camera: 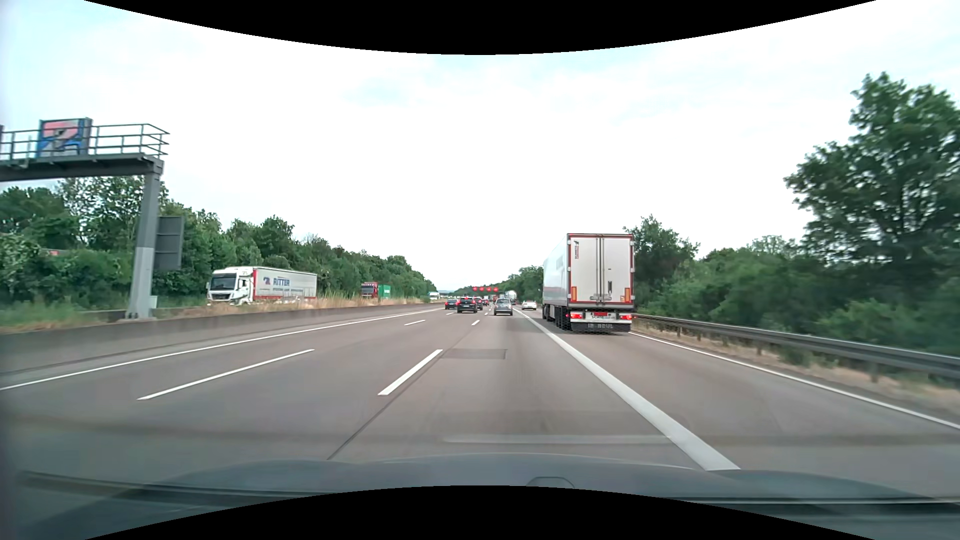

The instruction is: Follow the waypoints while adhering to traffic rules and regulations

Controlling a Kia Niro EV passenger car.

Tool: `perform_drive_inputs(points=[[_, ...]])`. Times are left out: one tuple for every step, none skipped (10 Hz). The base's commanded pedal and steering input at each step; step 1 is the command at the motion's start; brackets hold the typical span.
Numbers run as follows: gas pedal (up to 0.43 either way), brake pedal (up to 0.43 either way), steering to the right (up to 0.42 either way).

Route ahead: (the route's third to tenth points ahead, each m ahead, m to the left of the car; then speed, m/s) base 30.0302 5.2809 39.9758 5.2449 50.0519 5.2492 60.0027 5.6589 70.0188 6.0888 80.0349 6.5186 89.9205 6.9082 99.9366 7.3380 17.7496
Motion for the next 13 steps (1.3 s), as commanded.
perform_drive_inputs(points=[[0.000, 0.000, -0.003], [0.000, 0.000, -0.003], [0.000, 0.000, -0.004], [0.000, 0.000, -0.004], [0.000, 0.000, -0.004], [0.000, 0.000, -0.006], [0.000, 0.000, -0.006], [0.000, 0.000, -0.006], [0.000, 0.000, -0.005], [0.000, 0.000, -0.005], [0.000, 0.000, -0.005], [0.000, 0.000, -0.004], [0.000, 0.000, -0.003]])
